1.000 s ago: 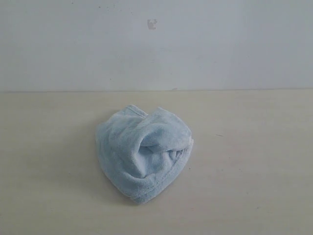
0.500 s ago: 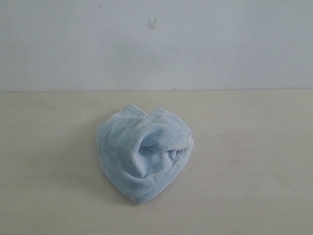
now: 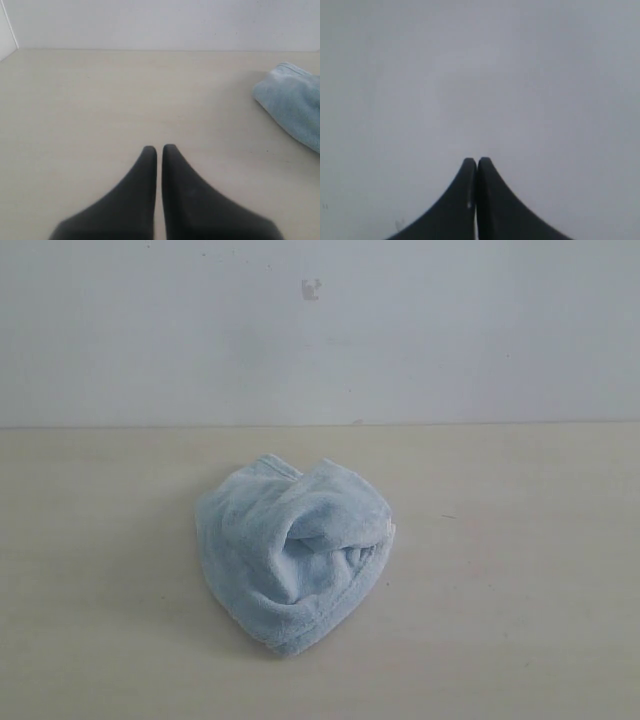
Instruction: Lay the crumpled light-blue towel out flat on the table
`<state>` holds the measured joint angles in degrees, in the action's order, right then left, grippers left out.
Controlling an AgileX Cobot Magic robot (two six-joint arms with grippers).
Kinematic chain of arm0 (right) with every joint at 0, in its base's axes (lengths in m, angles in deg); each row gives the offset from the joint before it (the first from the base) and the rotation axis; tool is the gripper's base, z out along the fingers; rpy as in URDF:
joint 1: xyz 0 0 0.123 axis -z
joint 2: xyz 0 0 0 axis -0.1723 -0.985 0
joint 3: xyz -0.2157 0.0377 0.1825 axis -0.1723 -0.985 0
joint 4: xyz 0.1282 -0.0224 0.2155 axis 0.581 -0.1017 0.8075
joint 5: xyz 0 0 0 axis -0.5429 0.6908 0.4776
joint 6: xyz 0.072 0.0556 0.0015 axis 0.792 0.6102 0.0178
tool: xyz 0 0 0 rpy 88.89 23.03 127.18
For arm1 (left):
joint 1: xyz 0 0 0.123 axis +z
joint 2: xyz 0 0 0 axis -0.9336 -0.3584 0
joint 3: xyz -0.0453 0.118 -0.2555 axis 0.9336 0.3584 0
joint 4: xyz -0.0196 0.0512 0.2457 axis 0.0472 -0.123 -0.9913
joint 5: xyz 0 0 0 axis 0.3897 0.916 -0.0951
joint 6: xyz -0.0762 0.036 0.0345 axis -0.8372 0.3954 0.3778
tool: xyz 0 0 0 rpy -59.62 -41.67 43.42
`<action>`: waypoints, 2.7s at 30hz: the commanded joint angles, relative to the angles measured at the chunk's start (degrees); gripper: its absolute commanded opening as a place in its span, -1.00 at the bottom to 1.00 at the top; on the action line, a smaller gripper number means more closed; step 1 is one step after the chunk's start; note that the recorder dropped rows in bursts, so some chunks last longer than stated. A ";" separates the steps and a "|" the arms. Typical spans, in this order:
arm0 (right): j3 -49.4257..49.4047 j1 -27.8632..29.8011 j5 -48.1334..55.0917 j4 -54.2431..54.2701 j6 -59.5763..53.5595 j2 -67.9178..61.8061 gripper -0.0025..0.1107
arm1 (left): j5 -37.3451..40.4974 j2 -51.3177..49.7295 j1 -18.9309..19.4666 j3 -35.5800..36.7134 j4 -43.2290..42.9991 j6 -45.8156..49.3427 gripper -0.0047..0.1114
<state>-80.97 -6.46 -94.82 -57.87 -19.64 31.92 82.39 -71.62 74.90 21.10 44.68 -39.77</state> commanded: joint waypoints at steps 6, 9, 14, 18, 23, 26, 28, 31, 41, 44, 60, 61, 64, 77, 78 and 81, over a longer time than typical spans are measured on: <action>0.09 -0.09 48.00 4.74 10.54 0.10 -0.96 | -0.30 0.15 0.16 0.01 -0.04 0.04 -0.85; 0.09 -0.09 47.89 4.74 10.40 0.10 -0.96 | -0.30 0.15 0.16 0.01 -0.04 0.04 -0.85; 0.09 -0.09 36.22 4.85 16.86 0.10 -0.96 | -0.30 0.15 0.16 0.01 -0.04 0.04 -0.85; 0.09 -0.09 -7.13 7.47 27.63 0.10 -0.96 | -0.30 0.15 0.16 0.01 -0.04 0.04 -0.85; 11.63 -0.09 -33.68 9.91 33.70 0.10 -0.96 | -0.30 0.15 0.16 0.01 -0.04 0.04 -0.85; 25.03 -0.09 -15.10 -9.14 20.66 0.10 -0.96 | -0.30 0.15 0.16 0.01 -0.04 0.04 -0.85; 31.77 0.02 4.93 -37.64 13.07 -0.54 -0.96 | -0.30 0.15 0.16 0.01 -0.04 0.04 -0.85; 32.69 0.26 26.30 -67.29 23.29 -8.38 -0.96 | -0.30 0.15 0.16 0.01 -0.04 0.04 -0.85; 22.74 -21.61 42.60 -96.14 41.30 -40.34 -0.96 | -0.18 0.15 0.16 0.01 -0.04 0.04 -0.85; 22.62 -23.96 49.93 -96.14 42.26 -51.58 -0.96 | -0.18 0.15 0.16 0.01 -0.04 0.04 -0.85; 53.39 -5.78 80.45 53.32 -71.91 -101.83 -0.96 | -0.29 0.15 0.16 0.01 -0.04 0.04 -0.85; 53.39 -5.78 79.87 54.58 -72.07 -101.83 -0.96 | -0.29 0.15 0.16 0.01 -0.04 0.04 -0.85; 53.51 -5.78 75.54 58.00 -72.21 -101.83 -0.96 | -0.29 0.15 0.16 0.01 -0.04 0.04 -0.85; 58.25 -7.54 71.14 87.97 -102.14 -101.83 -0.77 | -0.29 0.15 0.16 0.01 -0.04 0.04 -0.85; 58.87 -8.37 71.14 87.97 -102.82 -101.98 -0.62 | -0.29 0.15 0.16 0.01 -0.04 0.04 -0.85; 61.08 -11.43 69.80 88.10 -104.98 -102.79 0.11 | -0.19 0.15 0.16 0.01 -0.04 0.04 -0.85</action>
<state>-21.76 -15.51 -24.00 29.37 -121.10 -70.34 82.41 -71.62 74.90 21.10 44.68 -39.77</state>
